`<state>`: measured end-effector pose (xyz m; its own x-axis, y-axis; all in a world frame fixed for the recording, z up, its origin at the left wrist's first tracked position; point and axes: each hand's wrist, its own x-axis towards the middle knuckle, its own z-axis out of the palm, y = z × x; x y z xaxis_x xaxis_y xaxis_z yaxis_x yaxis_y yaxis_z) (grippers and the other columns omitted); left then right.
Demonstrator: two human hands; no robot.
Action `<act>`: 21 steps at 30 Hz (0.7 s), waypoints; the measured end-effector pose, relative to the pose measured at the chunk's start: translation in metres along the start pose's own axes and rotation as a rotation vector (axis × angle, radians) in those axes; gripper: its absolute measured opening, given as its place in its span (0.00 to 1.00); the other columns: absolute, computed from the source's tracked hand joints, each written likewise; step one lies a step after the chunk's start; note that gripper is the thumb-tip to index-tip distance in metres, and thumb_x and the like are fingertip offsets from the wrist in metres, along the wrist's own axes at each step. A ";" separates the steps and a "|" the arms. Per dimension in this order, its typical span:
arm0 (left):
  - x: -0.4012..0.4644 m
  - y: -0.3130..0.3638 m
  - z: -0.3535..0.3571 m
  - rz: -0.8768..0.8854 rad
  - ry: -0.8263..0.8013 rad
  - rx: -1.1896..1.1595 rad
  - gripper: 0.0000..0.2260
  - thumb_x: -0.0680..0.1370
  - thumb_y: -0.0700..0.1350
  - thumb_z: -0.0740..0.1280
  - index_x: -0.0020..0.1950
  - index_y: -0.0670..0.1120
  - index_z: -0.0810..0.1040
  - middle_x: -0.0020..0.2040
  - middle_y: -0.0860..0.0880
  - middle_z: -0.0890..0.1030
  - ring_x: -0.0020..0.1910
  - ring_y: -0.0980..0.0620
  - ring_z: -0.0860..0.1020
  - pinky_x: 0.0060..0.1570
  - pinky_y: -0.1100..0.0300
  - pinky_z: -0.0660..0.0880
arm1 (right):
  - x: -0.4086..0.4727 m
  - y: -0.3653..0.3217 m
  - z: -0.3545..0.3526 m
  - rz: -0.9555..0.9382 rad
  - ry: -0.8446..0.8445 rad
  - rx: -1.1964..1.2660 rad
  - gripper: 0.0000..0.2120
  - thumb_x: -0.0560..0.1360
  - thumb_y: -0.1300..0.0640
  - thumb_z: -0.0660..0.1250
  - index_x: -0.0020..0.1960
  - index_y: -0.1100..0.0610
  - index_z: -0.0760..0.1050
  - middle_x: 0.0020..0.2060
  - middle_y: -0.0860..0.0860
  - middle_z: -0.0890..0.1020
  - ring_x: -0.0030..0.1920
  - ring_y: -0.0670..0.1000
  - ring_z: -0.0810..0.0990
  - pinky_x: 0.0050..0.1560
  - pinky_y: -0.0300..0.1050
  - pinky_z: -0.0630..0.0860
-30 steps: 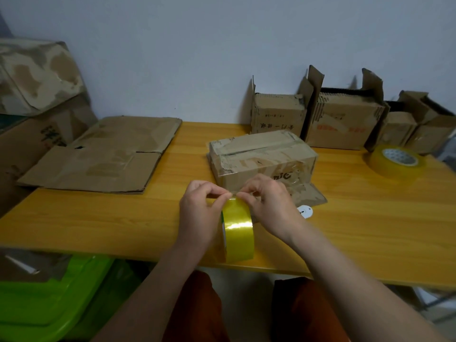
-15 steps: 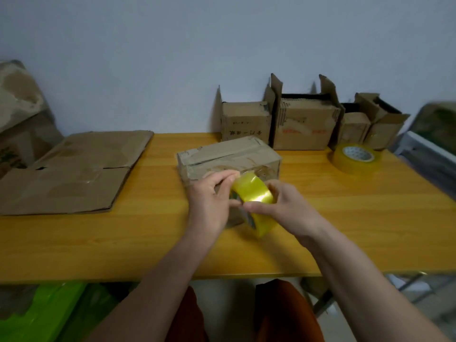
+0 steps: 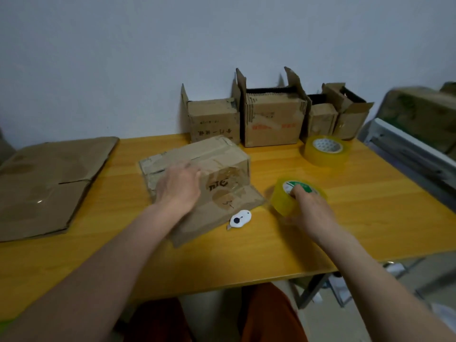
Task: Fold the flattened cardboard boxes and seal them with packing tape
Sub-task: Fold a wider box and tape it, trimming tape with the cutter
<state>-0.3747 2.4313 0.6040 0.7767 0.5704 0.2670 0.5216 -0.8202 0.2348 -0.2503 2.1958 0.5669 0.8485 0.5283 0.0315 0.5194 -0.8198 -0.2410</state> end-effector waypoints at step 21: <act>0.003 -0.048 -0.054 -0.210 -0.012 0.162 0.36 0.78 0.69 0.43 0.43 0.45 0.82 0.39 0.45 0.81 0.39 0.46 0.78 0.38 0.54 0.75 | 0.033 -0.071 0.036 -0.352 0.129 0.228 0.18 0.78 0.65 0.60 0.68 0.60 0.70 0.65 0.58 0.72 0.64 0.59 0.70 0.63 0.47 0.66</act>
<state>-0.4167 2.4749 0.6443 0.6495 0.7288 0.2166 0.7206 -0.6810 0.1305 -0.2630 2.2798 0.5499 0.6372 0.7226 0.2678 0.7556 -0.5175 -0.4016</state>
